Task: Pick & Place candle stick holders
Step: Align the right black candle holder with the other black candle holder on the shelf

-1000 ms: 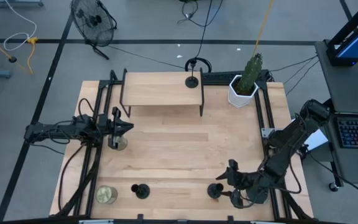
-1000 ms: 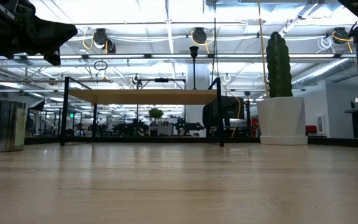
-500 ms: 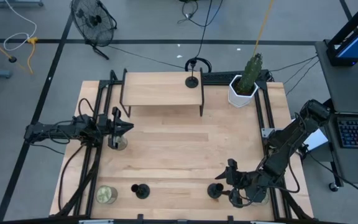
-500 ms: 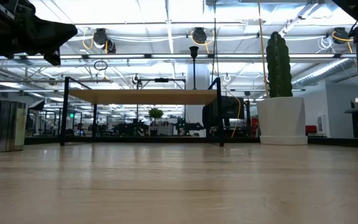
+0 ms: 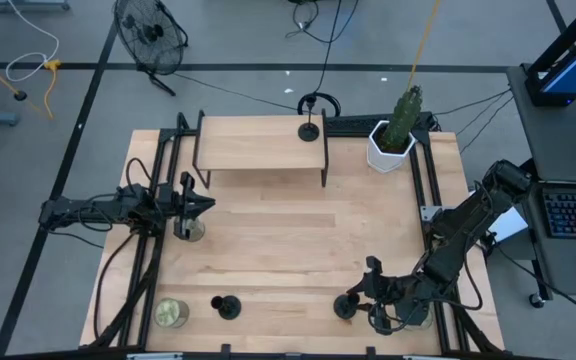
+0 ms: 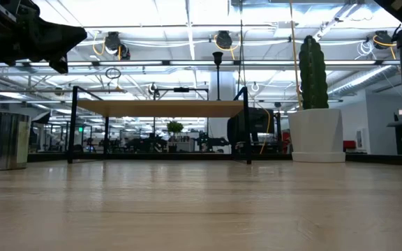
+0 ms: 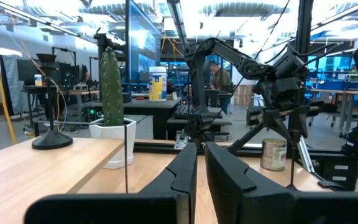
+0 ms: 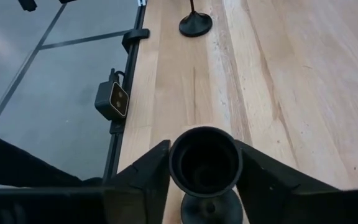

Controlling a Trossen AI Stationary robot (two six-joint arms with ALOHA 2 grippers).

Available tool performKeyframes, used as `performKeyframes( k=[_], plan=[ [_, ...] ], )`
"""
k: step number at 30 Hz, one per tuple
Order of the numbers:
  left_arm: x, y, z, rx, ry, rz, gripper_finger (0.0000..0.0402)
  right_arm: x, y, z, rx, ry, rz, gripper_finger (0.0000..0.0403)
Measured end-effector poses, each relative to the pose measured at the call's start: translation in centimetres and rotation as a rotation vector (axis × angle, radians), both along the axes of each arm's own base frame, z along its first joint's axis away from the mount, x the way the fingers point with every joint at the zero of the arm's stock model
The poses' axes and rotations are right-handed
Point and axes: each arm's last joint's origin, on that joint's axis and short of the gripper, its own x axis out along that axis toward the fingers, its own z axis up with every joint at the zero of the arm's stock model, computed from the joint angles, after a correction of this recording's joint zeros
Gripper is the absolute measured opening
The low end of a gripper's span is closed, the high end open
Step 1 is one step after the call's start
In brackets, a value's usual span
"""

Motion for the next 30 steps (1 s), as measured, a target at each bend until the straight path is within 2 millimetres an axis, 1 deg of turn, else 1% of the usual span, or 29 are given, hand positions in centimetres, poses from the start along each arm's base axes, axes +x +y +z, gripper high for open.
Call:
performKeyframes(
  k=[3,5,11,18,25,30],
  plan=[
    [0.0,0.0,0.0,0.000,0.000,0.000,0.0037,0.0,0.0,0.0,-0.002,0.000,0.001,0.0133],
    [0.0,0.0,0.0,0.000,0.000,0.000,0.0037,0.0,0.0,0.0,-0.003,-0.005,0.004,0.0128],
    [0.0,0.0,0.0,0.000,0.000,0.000,0.0037,0.0,0.0,0.1,-0.001,-0.009,0.001,0.0138],
    [0.0,0.0,0.0,0.000,0.000,0.000,0.0037,0.2,0.1,0.3,0.018,-0.028,-0.001,0.0131],
    [0.0,0.0,0.0,0.000,0.000,0.000,0.0037,1.2,-0.3,1.1,0.047,-0.104,-0.012,0.0132],
    [0.0,0.0,0.0,0.000,0.000,-0.001,0.0037,2.2,-1.2,1.7,0.059,-0.147,-0.044,0.0132]
  ],
)
